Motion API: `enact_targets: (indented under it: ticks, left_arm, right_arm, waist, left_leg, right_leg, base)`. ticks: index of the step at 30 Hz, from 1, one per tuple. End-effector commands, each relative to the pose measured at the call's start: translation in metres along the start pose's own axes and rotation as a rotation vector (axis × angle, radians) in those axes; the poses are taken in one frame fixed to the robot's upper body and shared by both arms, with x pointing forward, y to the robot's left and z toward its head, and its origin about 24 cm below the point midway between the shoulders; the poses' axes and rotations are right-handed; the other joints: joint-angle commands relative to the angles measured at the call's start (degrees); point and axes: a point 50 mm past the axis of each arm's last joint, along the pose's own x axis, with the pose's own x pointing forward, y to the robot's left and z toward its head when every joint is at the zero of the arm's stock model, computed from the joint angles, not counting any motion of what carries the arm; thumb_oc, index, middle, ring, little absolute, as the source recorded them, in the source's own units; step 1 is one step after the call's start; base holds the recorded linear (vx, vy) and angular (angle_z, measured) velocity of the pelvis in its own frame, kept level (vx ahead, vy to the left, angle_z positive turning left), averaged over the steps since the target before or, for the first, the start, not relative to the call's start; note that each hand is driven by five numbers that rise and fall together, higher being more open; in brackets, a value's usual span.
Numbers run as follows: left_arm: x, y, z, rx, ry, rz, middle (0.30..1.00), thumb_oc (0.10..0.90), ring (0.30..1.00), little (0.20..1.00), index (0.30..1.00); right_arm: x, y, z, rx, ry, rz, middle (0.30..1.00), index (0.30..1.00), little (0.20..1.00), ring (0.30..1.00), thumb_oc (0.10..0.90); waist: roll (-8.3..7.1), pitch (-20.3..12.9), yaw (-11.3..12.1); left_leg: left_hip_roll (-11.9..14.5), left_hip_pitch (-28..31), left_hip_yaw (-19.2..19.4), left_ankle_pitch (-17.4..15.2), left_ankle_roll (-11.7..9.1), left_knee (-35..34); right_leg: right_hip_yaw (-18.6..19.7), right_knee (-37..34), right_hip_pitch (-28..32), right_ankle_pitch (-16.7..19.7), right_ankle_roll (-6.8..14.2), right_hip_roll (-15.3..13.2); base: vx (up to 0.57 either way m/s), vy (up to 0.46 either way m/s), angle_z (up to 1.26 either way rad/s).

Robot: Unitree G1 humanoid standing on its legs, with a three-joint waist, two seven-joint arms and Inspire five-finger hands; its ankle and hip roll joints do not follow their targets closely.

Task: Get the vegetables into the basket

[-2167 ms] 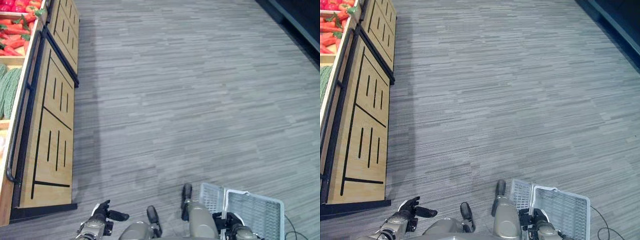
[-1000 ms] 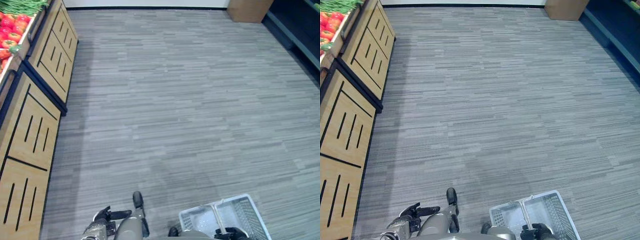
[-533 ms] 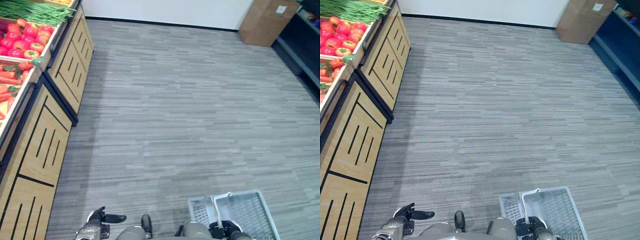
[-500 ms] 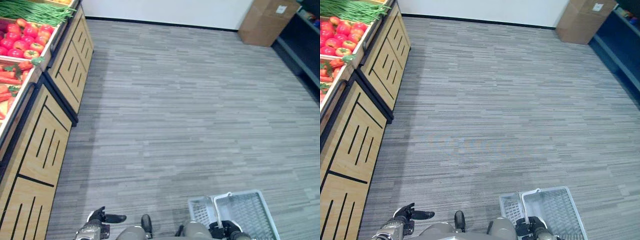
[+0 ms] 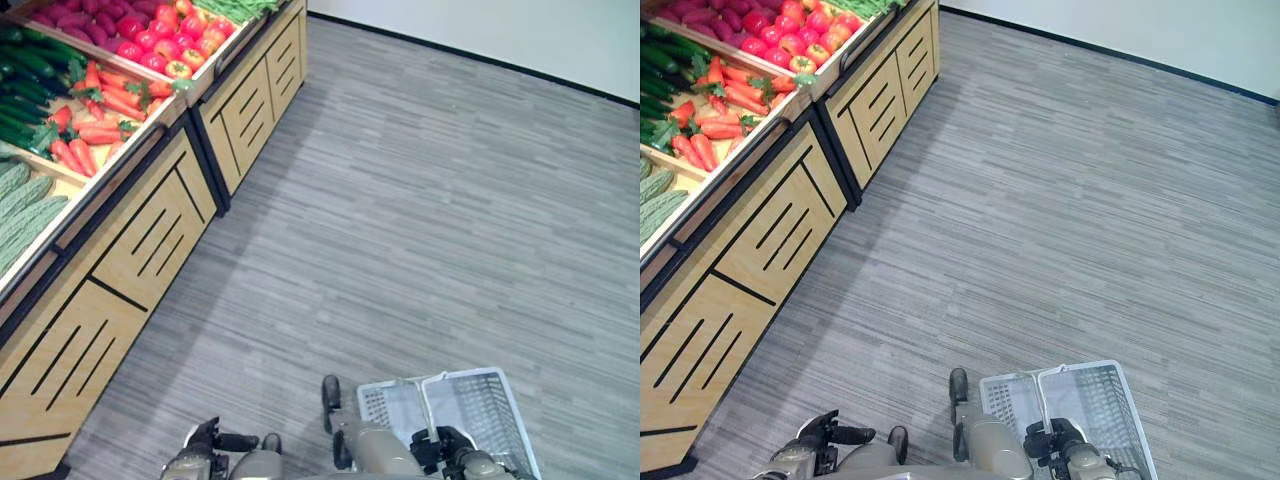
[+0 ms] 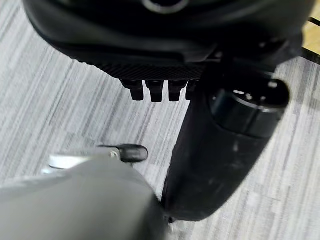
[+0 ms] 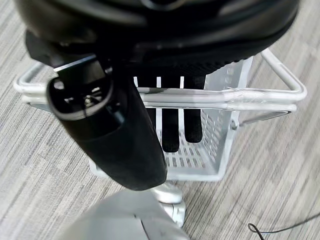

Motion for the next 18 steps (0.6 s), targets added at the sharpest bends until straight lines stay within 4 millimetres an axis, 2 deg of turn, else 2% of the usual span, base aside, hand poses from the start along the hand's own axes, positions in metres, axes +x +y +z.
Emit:
enact_targets:
  ticks: [1,2,3,4,5,6,7,8,10,18]
  left_arm:
    - [0.002,-0.001,0.019,0.004,-0.063,-0.001,1.000,0.900,1.000,1.000,1.000]
    - [0.002,-0.004,0.022,0.018,-0.073,-0.010,1.000,0.900,1.000,1.000,1.000]
    - [0.002,-0.009,0.028,0.030,-0.089,-0.023,1.000,0.900,1.000,1.000,1.000]
    - [0.002,-0.022,0.042,0.059,-0.128,-0.063,1.000,0.900,1.000,1.000,1.000]
    - [0.002,-0.022,0.042,0.059,-0.128,-0.063,1.000,0.900,1.000,1.000,1.000]
    - [0.002,-0.021,0.042,0.068,-0.127,-0.060,1.000,0.900,1.000,1.000,1.000]
    - [0.002,-0.023,0.042,0.060,-0.127,-0.070,1.000,0.900,1.000,1.000,1.000]
    - [0.002,-0.025,0.045,0.069,-0.134,-0.079,1.000,0.900,1.000,1.000,1.000]
    - [0.001,-0.022,0.046,0.081,-0.147,-0.079,1.000,0.900,1.000,1.000,1.000]
    - [0.002,-0.011,0.035,0.079,-0.109,-0.052,1.000,0.900,1.000,1.000,1.000]
  right_arm:
    - [0.000,-0.006,0.009,-0.015,-0.054,0.004,0.300,0.300,0.300,0.300,0.400]
    - [-0.001,-0.008,0.007,-0.010,-0.055,-0.002,0.300,0.300,0.300,0.300,0.400]
    - [-0.001,-0.014,0.007,0.003,-0.058,-0.019,0.300,0.300,0.300,0.300,0.400]
    - [-0.003,-0.026,0.005,0.044,-0.062,-0.052,0.300,0.300,0.300,0.300,0.400]
    - [-0.003,-0.026,0.005,0.043,-0.062,-0.052,0.300,0.300,0.300,0.300,0.400]
    - [-0.004,-0.025,0.000,0.037,-0.044,-0.045,0.300,0.300,0.300,0.300,0.400]
    - [-0.003,-0.024,0.000,0.043,-0.042,-0.047,0.300,0.300,0.300,0.300,0.400]
    - [-0.003,-0.023,-0.001,0.056,-0.036,-0.047,0.300,0.300,0.300,0.300,0.400]
    - [-0.003,-0.016,-0.004,0.062,-0.025,-0.034,0.300,0.300,0.300,0.300,0.400]
    - [-0.002,-0.004,-0.004,0.015,-0.012,0.005,0.300,0.300,0.300,0.300,0.400]
  waist:
    - [1.85,2.5,-0.8]
    - [1.96,2.6,-1.5]
    - [2.26,2.9,-2.8]
    - [2.88,3.4,-7.9]
    - [2.91,3.5,-8.0]
    - [3.77,2.9,-8.6]
    - [4.30,2.2,-8.2]
    - [4.50,1.6,-8.3]
    - [3.85,1.7,-8.2]
    - [2.89,1.1,-5.6]
  left_leg:
    - [-5.1,-3.8,2.6,5.6,4.2,-3.1]
    - [-4.7,-4.4,4.8,5.4,3.9,-2.4]
    - [-3.7,-5.5,9.9,5.5,3.5,-2.1]
    - [1.3,-4.3,30.0,3.9,1.9,-0.3]
    - [1.4,-4.3,30.0,3.7,1.9,0.0]
    - [1.3,-3.3,31.9,2.8,1.7,-1.1]
    - [0.8,-3.9,29.4,2.6,1.7,-0.8]
    - [0.8,-4.7,29.9,2.6,1.9,-0.5]
    - [0.3,-4.7,31.2,0.5,3.0,1.8]
    - [-1.3,-1.5,32.2,0.7,4.4,-2.8]
  right_leg:
    - [4.3,7.2,3.1,-10.2,1.8,-0.7]
    - [2.4,6.5,3.8,-10.4,1.7,-1.7]
    - [0.0,5.7,4.4,-10.5,1.9,-3.2]
    - [-6.4,5.2,6.4,-11.2,3.4,-7.2]
    - [-6.5,5.2,6.5,-11.2,3.4,-7.1]
    - [-8.1,5.6,6.7,-12.0,3.5,-7.2]
    - [-8.6,5.8,6.5,-12.6,3.4,-7.1]
    - [-9.4,6.2,6.4,-12.3,3.4,-7.5]
    - [-8.6,8.5,6.1,-12.3,4.1,-8.7]
    - [-8.0,8.9,6.6,-9.4,6.0,-9.3]
  base:
    - [0.05,-0.059,0.78]
    - [0.00,0.008,0.56]
    - [-0.02,0.154,0.71]
    - [-0.03,0.160,1.32]
    - [0.03,0.198,1.73]
    - [0.06,0.137,2.88]
    - [0.08,0.197,2.27]
    - [0.09,0.302,1.56]
    - [0.08,0.375,-0.02]
    - [0.03,0.165,-0.10]
